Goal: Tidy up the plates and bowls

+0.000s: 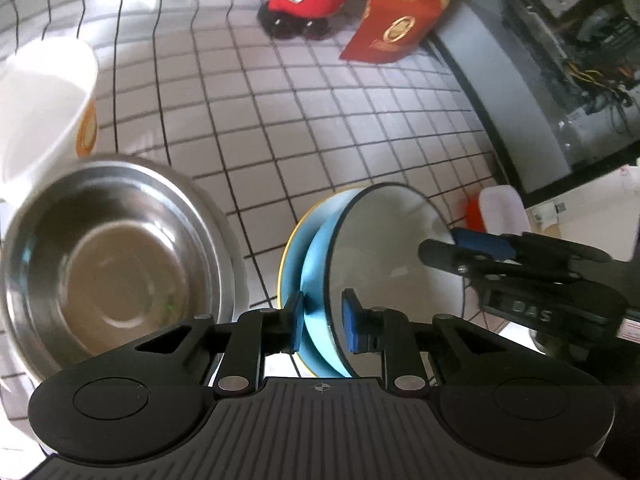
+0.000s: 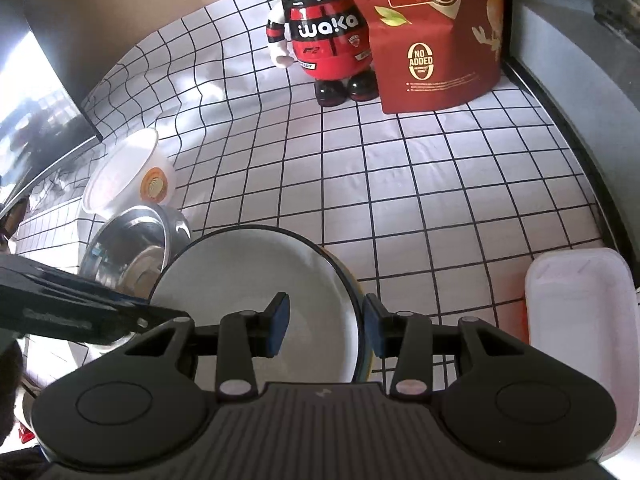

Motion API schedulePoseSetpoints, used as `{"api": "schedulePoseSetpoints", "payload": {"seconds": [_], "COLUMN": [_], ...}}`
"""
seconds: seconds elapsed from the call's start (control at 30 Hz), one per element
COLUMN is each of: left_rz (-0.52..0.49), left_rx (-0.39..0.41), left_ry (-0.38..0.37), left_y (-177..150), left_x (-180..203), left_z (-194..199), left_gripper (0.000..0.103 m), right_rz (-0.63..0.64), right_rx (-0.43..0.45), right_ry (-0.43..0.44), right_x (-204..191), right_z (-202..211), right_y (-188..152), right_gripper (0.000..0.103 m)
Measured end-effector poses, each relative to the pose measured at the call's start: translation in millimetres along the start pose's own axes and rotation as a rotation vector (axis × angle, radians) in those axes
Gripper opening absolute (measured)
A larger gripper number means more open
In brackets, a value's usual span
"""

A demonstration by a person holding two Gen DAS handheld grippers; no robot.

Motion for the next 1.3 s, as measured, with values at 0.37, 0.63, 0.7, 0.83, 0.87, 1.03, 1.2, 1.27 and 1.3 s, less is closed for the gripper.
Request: {"api": "schedulePoseSetpoints", "payload": {"seconds": [0.37,0.63,0.7,0.83,0.87,1.03,1.2,1.27,1.3], "left_rz": [0.017,0.088,0.139,0.313,0.348,0.521,0.646,0.691,0.707], "left_rx": [-0.003,0.112,0.196,0.412,0.447,0.43,0.409,0.411,0.411], "left_ry": [-0.03,-0.187,-0.22,-0.118,-0.055,0.084,0.075,0.059,0.057], "left_y": [-2,5,10,14,13,10,22,24,24], "left_x": [-7,-34,-56,-137,-158,-239,-272,-282,-286], "left_z": [-2,36,63,120,130,130,108,103,101], "left_gripper": [0.023,0.021,0.021,0.022,0.023,0.023,0.024,0.027,0.028], "right_rz": [-0.005,0.053,0.071,0.142,0.169,0.335,0.363,0.341,0.319], "right_rx": [0.012,0.086,0.096,0.08,0.072,0.068,0.036,0.003,-0.03], "right_ry": [-0.005,-0.046,-0.06,-0.073,-0.064,-0.071,-0.002,0.026,0.048], "right_x": [-8,-35,-47,-85,-96,-156,-199,-209,-212], "right_z": [12,44,46,35,30,-6,-57,-79,-94], "right_y": [5,42,60,96,102,137,176,186,191], "right_gripper": [0.041,0.044,0.052,0.054,0.054,0.066,0.074,0.074,0.074]}}
Point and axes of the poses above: each gripper's, at about its wrist camera, not at the fingertips, and z roughly against the way its jaws point, x to its right, y to its top, the point moved 10 cm from there along -z, roughly the way its jaws point, and after that the axes turned 11 degrees about -x, right-handed, at the moved point
